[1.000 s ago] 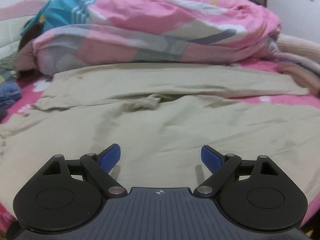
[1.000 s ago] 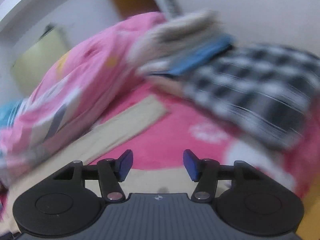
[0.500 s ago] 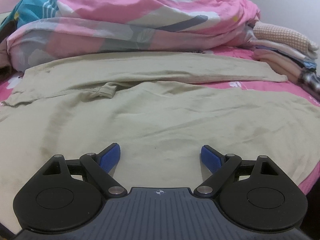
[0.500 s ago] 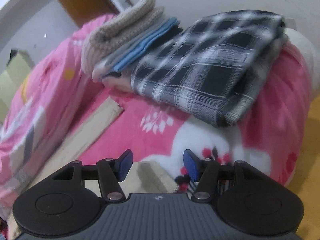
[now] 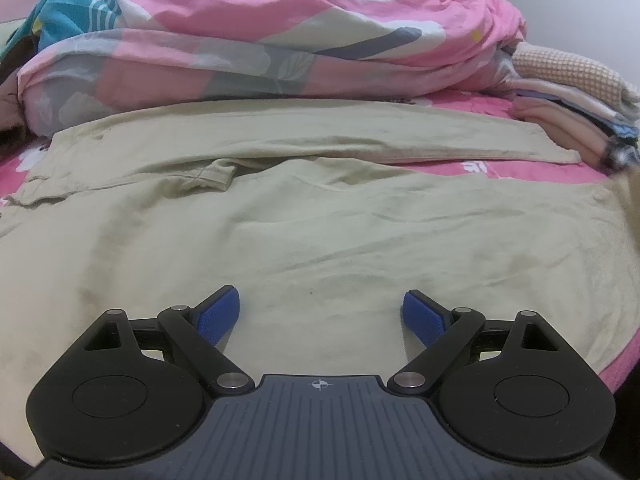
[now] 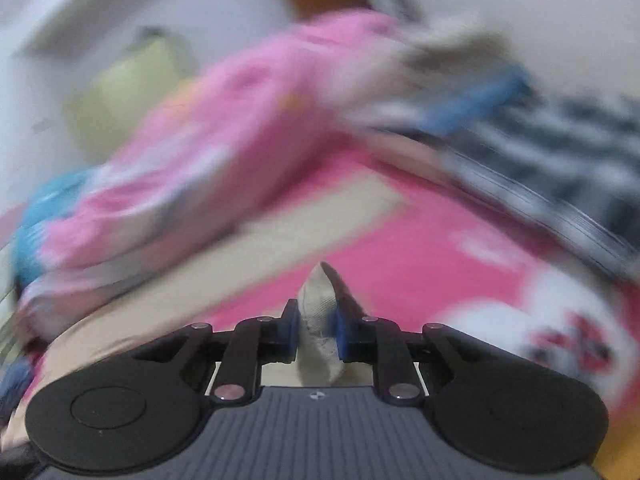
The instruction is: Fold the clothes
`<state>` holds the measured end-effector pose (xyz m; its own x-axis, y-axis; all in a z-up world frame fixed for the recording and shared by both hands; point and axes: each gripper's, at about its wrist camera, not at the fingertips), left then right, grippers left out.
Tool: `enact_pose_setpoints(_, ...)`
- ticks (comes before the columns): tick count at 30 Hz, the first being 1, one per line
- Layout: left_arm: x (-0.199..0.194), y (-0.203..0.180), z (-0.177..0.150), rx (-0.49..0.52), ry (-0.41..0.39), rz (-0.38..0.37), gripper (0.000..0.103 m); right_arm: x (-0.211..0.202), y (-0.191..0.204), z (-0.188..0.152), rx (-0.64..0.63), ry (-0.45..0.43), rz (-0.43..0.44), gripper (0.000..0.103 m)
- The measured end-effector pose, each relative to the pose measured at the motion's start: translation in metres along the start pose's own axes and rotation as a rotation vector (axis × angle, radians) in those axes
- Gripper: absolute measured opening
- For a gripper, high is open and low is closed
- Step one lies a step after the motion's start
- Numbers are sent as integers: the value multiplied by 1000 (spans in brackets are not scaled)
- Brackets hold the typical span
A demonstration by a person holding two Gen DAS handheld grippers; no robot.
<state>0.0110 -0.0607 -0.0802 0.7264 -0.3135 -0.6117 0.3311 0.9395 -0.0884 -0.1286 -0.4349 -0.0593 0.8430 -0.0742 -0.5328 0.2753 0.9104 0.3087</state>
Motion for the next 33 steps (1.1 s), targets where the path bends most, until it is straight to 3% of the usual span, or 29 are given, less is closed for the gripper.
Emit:
enact_pose_setpoints(4,0,0,0,0,0,-1,90,4,62,-31,-280,67,114,20)
enact_pose_setpoints(9,0,0,0,2,0,-3,91,10,140,-69,-631,152,257,39)
enact_pose_setpoints(11,1,1,0,0,-1,-4,92,10,133,-62,-545,182,287,47)
enact_pose_setpoints(16,2,1,-2,-6,-11,-7,94,13,87,-33,-176,252,327,51)
enact_pose_setpoints(20,1,1,-3,-4,-16,-12,94,30,54,-28,91,306,280,50)
enact_pose_setpoints(23,1,2,-3,-4,-17,-18,94,41,45,-35,217,313,264,49)
enact_pose_setpoints(27,0,2,-3,-3,-17,-20,94,41,47,-38,282,280,209,44)
enact_pose_setpoints(33,0,2,-4,-1,-18,-21,95,22,66,-33,132,165,62,47)
Point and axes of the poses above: each gripper's, at about its wrist camera, not at the fingertips, and x roughly the way its jaws point, y to its left, z to its top, and after that the axes turned 5 degrees about -z, right-handed
